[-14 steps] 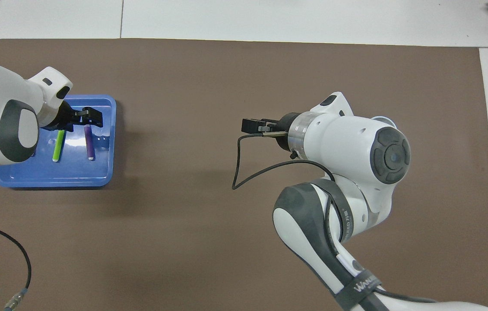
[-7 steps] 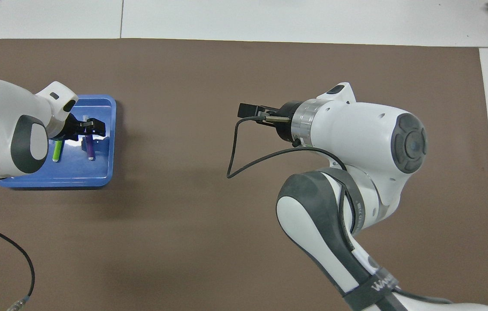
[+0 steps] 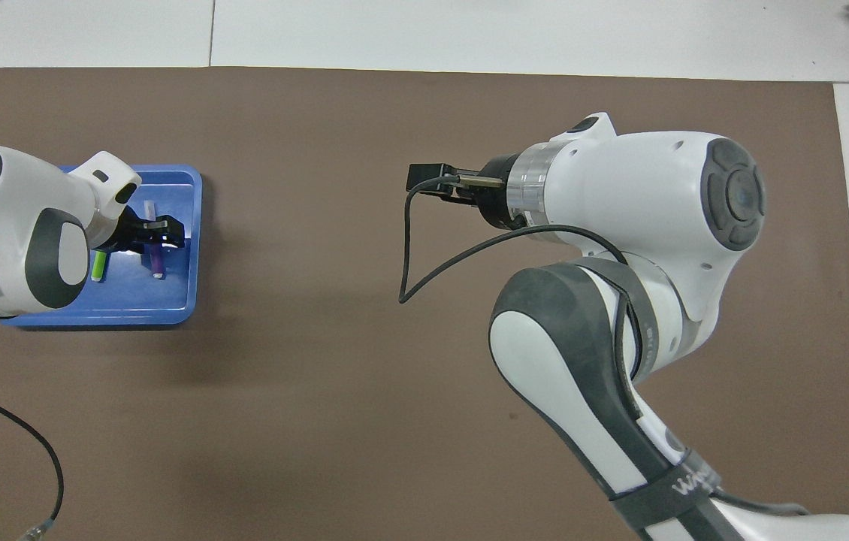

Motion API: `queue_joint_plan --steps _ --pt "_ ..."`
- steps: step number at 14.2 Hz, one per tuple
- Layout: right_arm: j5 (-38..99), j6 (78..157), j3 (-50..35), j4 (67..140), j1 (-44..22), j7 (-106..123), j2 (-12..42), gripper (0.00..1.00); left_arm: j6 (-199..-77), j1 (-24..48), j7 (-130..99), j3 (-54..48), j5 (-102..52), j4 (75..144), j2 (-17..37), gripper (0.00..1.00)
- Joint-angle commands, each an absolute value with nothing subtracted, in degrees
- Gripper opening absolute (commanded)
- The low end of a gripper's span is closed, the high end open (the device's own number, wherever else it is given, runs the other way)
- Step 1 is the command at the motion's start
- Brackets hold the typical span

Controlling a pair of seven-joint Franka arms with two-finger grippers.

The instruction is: Transfer and insert pens with both arms

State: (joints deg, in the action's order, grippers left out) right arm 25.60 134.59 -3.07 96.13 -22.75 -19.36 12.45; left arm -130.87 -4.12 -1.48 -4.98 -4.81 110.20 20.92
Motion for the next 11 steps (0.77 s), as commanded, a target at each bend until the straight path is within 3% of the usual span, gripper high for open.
queue_joint_plan --steps 1,5,9,11 --pt "26.5 133.9 -3.5 94.3 -21.5 -16.5 13.6 1.0 -132.4 -4.2 -0.4 -4.9 -4.9 114.1 18.2 0.65" --pt "27.0 133.9 -3.5 94.3 -21.6 -14.5 13.6 1.0 -132.5 -4.2 -0.4 -4.9 -4.9 114.2 18.1 0.45" --pt "26.9 133.5 -3.5 94.3 -21.7 -14.2 13.6 1.0 -132.3 -4.3 -0.4 -4.9 -4.9 114.1 18.1 0.0" --pt "26.9 133.4 -3.5 94.3 -21.7 -13.9 13.6 1.0 -131.9 -4.3 -0.4 -5.0 -4.9 114.0 18.1 0.0"
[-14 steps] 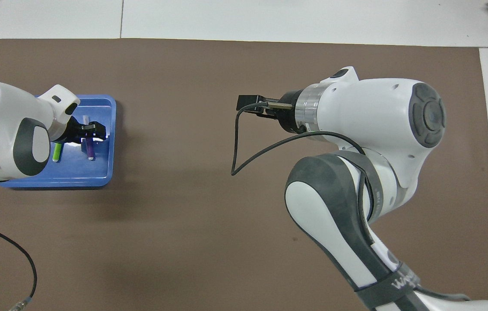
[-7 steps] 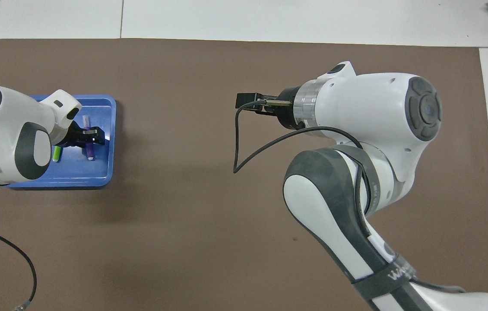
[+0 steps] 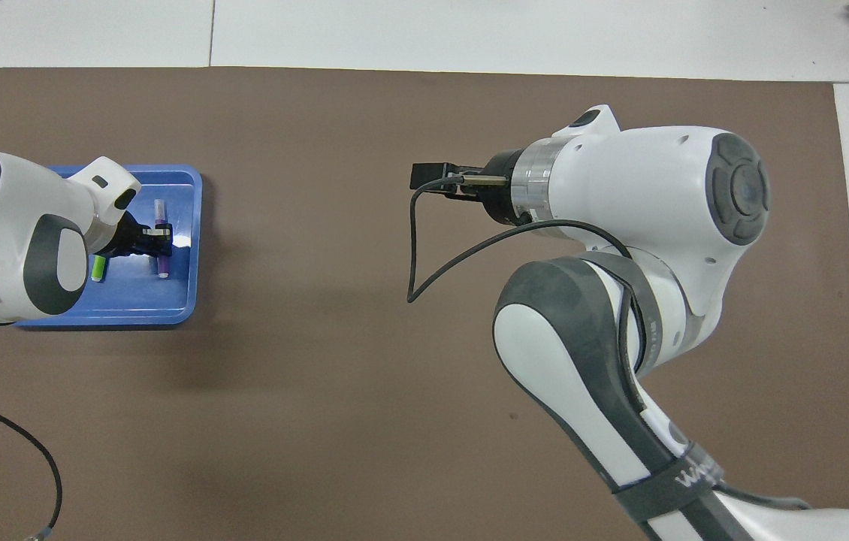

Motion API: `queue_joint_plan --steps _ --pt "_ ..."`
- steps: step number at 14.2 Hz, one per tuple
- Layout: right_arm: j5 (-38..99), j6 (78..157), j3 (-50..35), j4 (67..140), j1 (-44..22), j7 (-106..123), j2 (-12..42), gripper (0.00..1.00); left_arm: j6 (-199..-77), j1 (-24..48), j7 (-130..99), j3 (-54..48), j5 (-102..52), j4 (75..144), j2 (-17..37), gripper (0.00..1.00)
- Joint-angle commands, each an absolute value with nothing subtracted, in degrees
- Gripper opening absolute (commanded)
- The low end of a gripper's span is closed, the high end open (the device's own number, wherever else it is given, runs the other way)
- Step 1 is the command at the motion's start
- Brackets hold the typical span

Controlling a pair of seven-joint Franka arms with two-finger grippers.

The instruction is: Transfer and insert pens with both arms

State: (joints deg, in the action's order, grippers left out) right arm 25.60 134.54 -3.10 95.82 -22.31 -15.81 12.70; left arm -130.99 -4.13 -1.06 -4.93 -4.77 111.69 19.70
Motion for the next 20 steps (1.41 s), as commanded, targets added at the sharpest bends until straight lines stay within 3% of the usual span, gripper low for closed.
queue_joint_plan --steps 1,5,9,12,20 --pt "26.8 133.4 -3.5 94.3 -21.6 -13.9 13.6 1.0 -131.9 -4.3 -0.4 -4.9 -4.9 114.0 18.1 0.0" --pt "27.0 132.8 -3.5 94.4 -20.7 -11.2 13.6 1.0 -129.4 -4.4 -0.3 -5.0 -4.9 112.1 18.0 0.0" --pt "27.1 129.6 -3.5 94.4 -19.9 -11.5 12.7 1.0 -117.0 -4.4 -0.3 -4.8 -4.9 104.6 16.6 0.0" --pt "27.1 129.6 -3.5 94.6 -20.7 -13.4 12.7 1.0 -113.2 -4.3 -0.4 -4.9 -5.2 103.0 15.6 0.0" --pt "26.9 138.2 -3.7 95.3 -27.2 -37.6 13.0 1.0 -106.8 -5.2 -14.4 -4.8 -18.7 103.0 14.8 0.0"
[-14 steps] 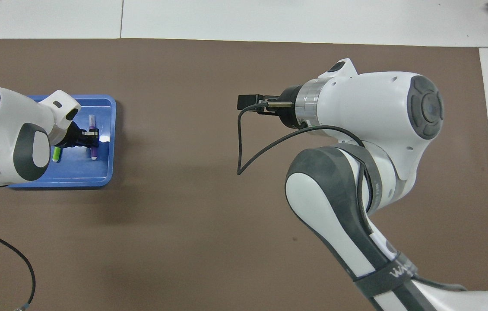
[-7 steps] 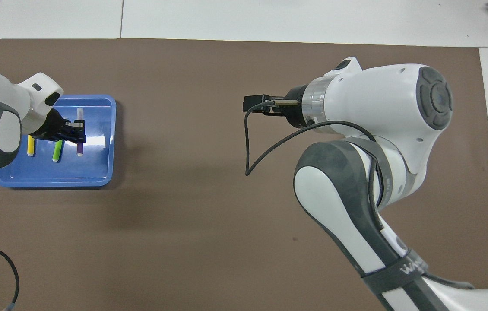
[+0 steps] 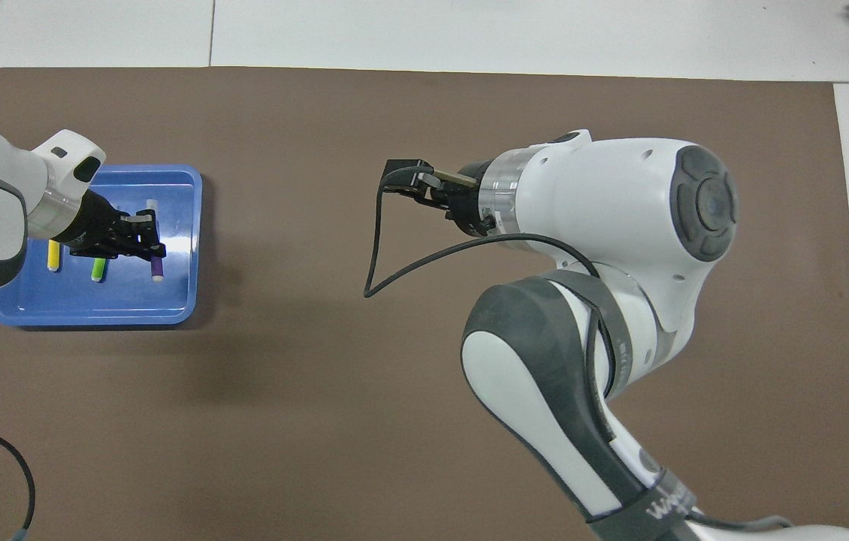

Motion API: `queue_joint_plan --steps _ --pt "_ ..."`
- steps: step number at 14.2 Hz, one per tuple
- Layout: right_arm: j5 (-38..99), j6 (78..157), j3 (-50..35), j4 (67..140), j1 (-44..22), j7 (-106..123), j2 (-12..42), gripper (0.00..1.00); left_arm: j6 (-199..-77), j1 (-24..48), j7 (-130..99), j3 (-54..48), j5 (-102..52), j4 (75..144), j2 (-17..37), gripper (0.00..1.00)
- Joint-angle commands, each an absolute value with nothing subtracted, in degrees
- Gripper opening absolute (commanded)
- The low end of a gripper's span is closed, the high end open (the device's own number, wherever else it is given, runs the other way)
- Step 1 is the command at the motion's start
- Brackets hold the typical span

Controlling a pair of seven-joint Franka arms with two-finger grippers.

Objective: Transfer and insert pens with both arms
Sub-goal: 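Lift the purple pen toward the right gripper while the right gripper approaches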

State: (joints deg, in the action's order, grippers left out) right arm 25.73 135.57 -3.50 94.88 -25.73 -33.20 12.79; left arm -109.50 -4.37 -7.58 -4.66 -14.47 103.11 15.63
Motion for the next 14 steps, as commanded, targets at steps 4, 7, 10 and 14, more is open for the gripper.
queue_joint_plan --steps 4,7,10,14 --pt "26.2 139.2 -3.7 95.8 -28.3 -39.0 13.1 1.0 -104.9 -4.2 -34.2 -5.4 -31.7 103.0 14.4 0.0" --pt "26.2 139.5 -3.7 96.1 -28.8 -40.1 13.1 0.96 -105.6 -4.1 -44.9 -6.6 -38.8 103.1 14.3 0.0" --pt "26.2 141.5 -3.7 97.0 -30.1 -43.4 13.2 0.85 -106.4 -2.9 -51.9 -7.1 -43.1 103.3 14.3 0.0" --pt "26.1 145.3 -3.7 98.8 -31.6 -43.2 13.4 0.75 -110.0 -0.4 -60.1 -7.2 -49.3 103.5 14.3 0.0"
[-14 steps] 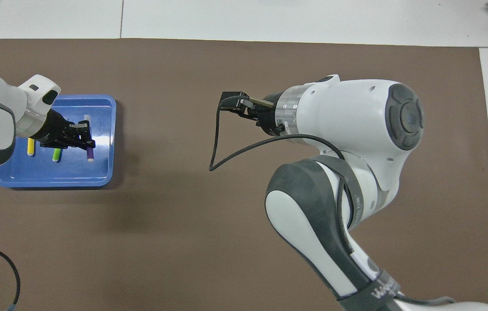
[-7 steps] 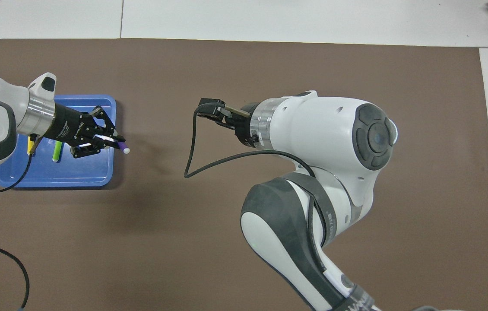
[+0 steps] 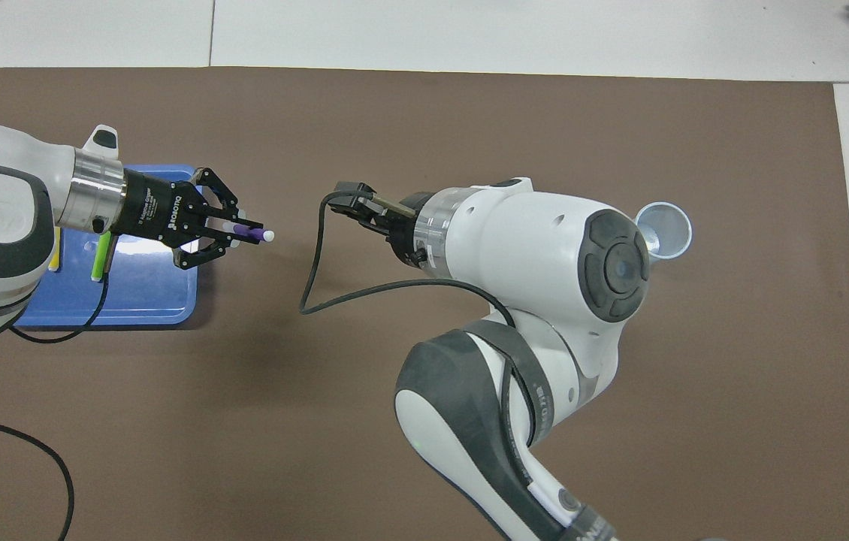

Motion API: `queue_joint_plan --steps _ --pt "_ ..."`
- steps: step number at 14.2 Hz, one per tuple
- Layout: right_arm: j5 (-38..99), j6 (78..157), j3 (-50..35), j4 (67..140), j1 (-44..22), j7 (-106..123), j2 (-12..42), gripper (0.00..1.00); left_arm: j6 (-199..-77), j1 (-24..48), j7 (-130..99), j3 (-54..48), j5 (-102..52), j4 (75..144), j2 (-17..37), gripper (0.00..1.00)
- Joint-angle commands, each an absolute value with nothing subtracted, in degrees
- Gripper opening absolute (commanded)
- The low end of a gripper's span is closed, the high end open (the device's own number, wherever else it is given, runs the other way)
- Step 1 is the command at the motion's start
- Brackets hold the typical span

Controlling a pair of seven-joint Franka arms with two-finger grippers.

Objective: Transfer and insert pens with both arms
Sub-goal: 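Lift the purple pen toward the right gripper while the right gripper approaches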

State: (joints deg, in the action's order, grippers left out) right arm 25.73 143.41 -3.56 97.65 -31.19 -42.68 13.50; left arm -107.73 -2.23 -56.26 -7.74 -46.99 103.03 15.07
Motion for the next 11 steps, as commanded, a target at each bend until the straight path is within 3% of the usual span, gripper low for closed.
queue_joint_plan --steps 1,6,11 --pt "25.9 145.5 -3.7 98.8 -31.6 -42.9 13.8 0.68 -111.5 0.7 -61.0 -7.2 -49.5 103.7 14.4 0.0" --pt "24.8 148.1 -3.7 98.7 -32.0 -40.3 15.4 0.65 -118.4 5.9 -67.7 -7.2 -52.7 104.5 14.6 0.0" --pt "24.8 149.2 -3.7 98.8 -32.1 -32.4 17.0 0.65 -119.4 6.7 -68.9 -7.4 -58.6 105.4 14.4 0.0"
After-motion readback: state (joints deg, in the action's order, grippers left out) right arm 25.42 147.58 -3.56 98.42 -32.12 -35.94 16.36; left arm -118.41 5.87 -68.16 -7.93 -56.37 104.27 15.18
